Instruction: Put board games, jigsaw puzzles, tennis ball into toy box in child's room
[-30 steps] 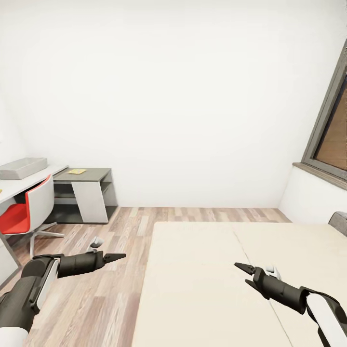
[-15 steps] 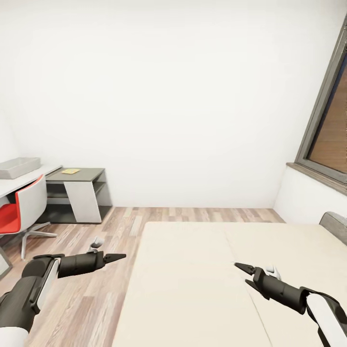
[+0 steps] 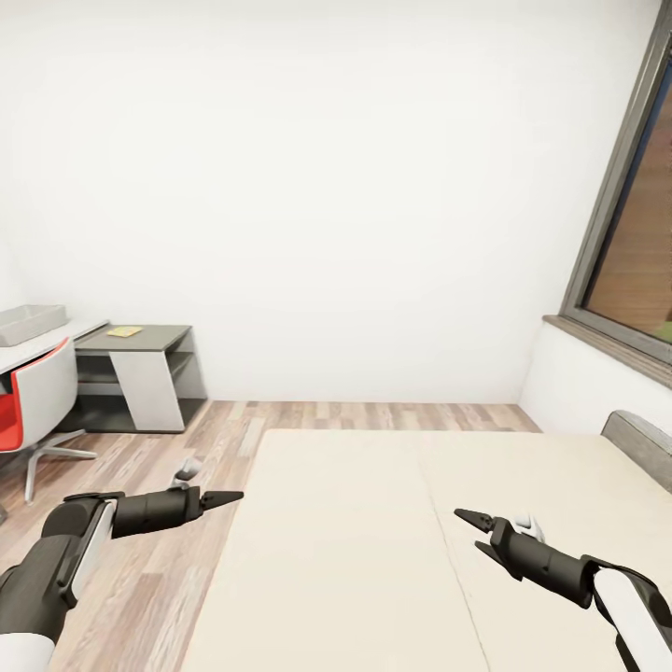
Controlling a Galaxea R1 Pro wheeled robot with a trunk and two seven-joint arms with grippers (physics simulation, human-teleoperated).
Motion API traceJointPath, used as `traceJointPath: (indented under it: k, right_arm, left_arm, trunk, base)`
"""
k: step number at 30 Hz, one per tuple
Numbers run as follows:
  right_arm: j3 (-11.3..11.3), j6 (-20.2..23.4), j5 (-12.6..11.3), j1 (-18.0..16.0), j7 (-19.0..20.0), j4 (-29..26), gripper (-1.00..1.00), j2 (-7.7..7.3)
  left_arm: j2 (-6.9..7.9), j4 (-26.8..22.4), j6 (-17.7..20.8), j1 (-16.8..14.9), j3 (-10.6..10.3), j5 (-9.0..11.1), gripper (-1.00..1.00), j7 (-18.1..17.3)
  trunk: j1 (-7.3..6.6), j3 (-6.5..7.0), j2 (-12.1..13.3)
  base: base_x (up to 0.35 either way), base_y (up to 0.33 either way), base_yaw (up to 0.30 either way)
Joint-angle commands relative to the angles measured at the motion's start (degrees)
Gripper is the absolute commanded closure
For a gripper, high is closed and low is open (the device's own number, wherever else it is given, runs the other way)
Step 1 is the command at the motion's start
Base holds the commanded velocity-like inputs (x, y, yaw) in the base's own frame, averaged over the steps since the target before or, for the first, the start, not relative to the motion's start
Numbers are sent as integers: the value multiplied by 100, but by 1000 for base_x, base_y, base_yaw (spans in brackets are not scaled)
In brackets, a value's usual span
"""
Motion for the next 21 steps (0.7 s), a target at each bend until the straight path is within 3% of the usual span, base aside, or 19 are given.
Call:
traceJointPath:
  k: [1, 21]
  right_arm:
    - [-9, 24, 52, -5, 56, 1, -100, 0]
    - [-7, 23, 52, -5, 56, 14, -100, 3]
  left_arm:
    - [1, 0, 48, -4, 4, 20, -100, -3]
    - [9, 0, 48, -4, 23, 20, -100, -19]
  trunk:
    - [3, -9, -10]
    - [3, -9, -10]
  base:
    - [0, -132, 0]
    - [0, -21, 0]
